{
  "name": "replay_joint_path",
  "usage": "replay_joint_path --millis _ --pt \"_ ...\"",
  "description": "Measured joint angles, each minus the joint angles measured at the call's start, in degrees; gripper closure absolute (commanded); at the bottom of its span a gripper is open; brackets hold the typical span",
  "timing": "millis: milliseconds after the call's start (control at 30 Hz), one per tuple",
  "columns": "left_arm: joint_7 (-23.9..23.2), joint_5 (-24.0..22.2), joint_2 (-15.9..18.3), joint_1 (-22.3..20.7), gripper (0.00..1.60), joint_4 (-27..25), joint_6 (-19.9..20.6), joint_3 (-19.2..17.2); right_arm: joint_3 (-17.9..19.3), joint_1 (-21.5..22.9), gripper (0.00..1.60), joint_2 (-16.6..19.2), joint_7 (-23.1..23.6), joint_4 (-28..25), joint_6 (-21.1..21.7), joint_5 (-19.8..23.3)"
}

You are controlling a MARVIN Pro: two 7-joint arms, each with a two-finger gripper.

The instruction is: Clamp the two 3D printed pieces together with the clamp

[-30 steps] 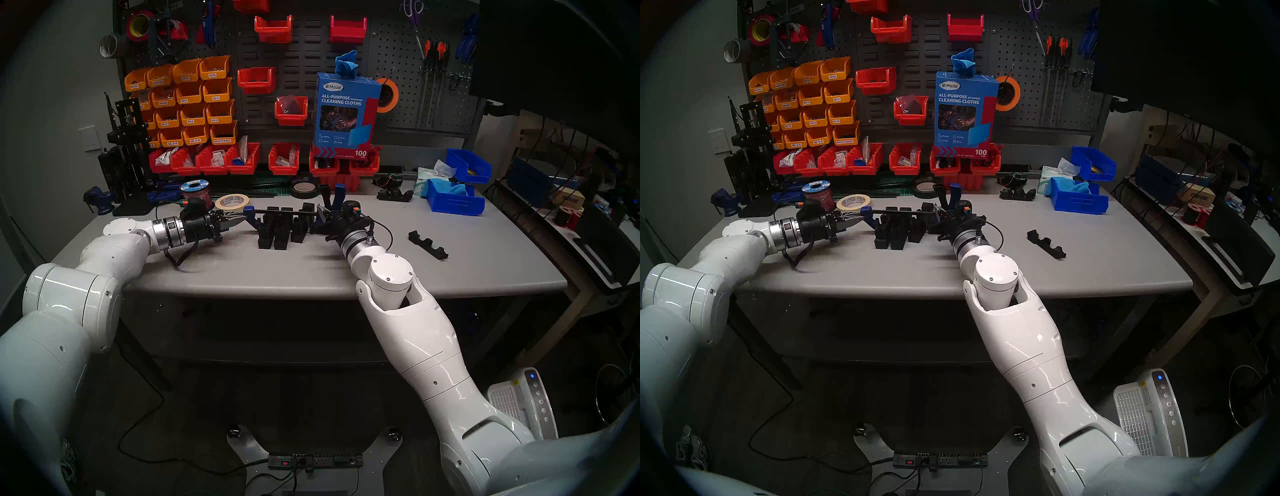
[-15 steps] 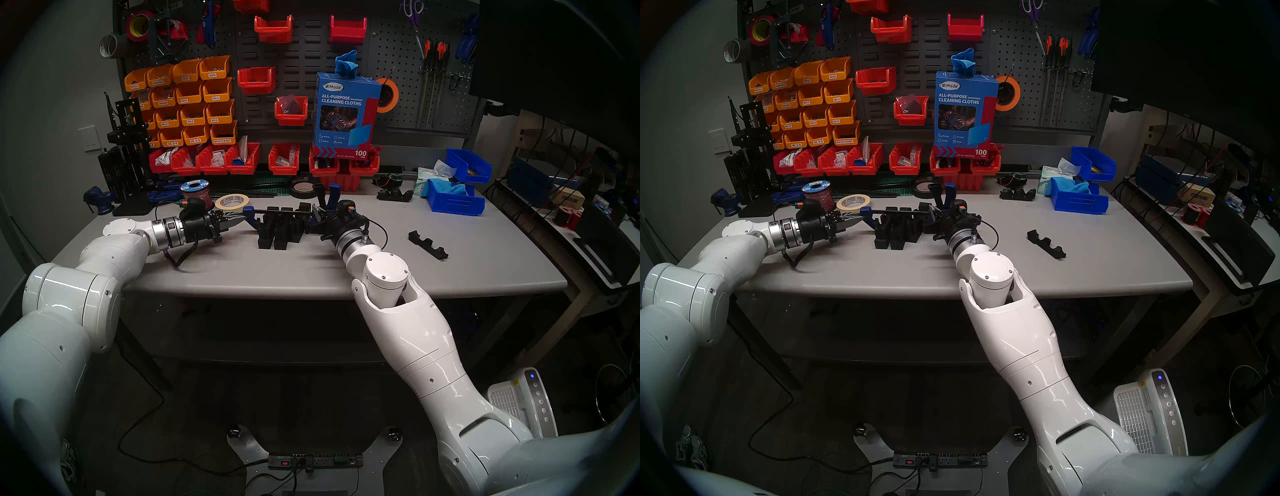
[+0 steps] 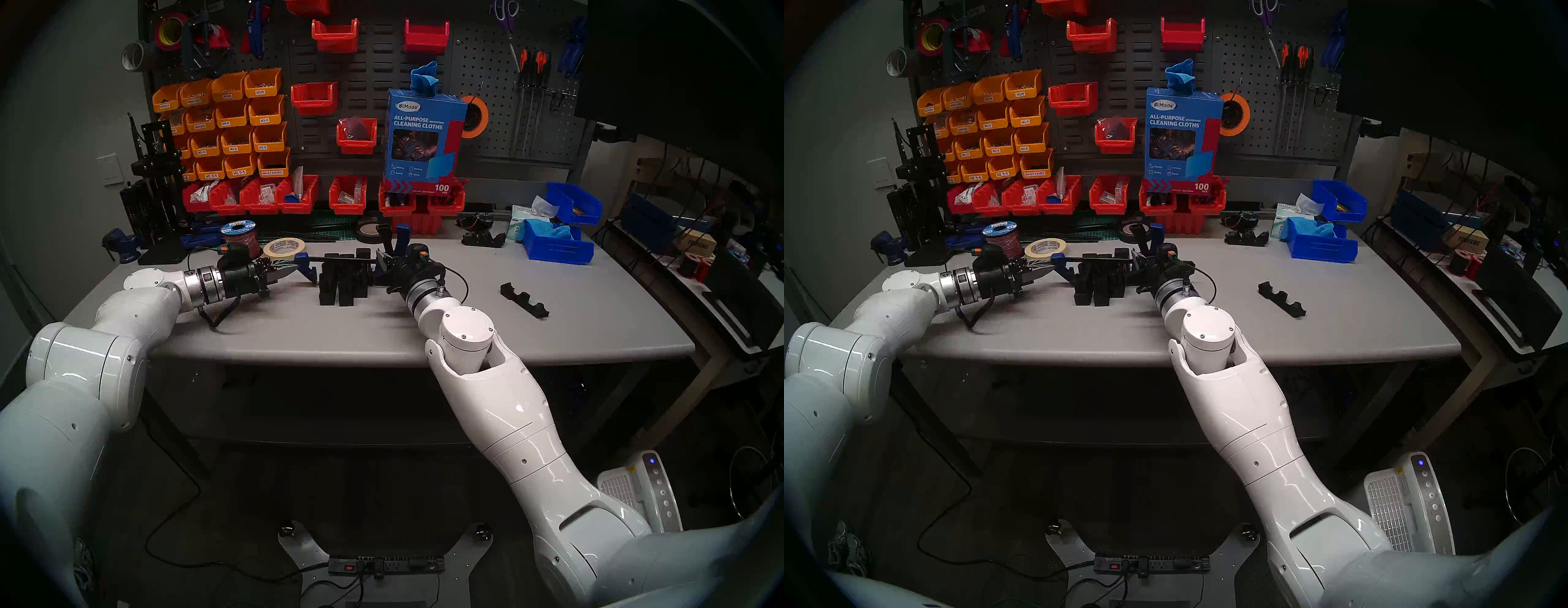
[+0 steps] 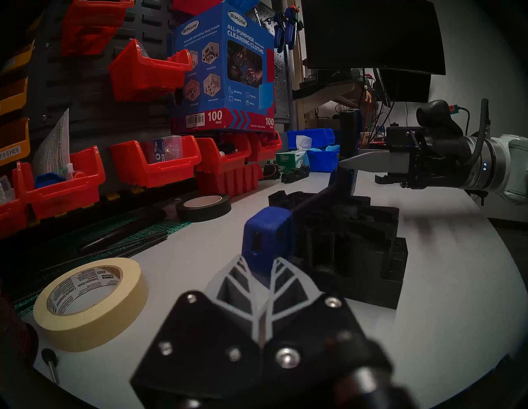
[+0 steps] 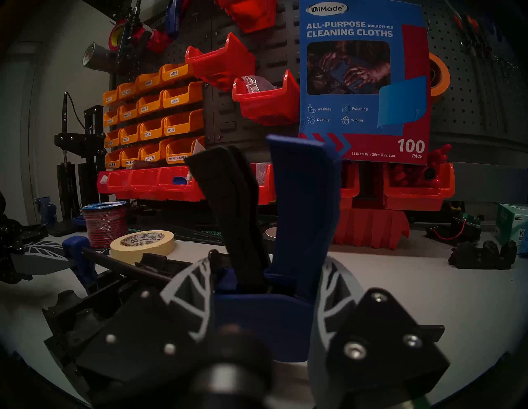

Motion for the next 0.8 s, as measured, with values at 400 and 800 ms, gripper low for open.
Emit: replay_joint_path --millis 400,800 --pt "0.2 0.2 0.2 0.0 1.6 0.1 0.0 -0.2 -0.7 1.0 1.6 -0.2 0.0 1.1 0.0 0.6" --pt "0.3 0.4 0.2 -0.1 1.6 0.2 -0.1 -0.3 -1.0 1.5 1.6 -0.1 0.0 1.6 -0.1 1.4"
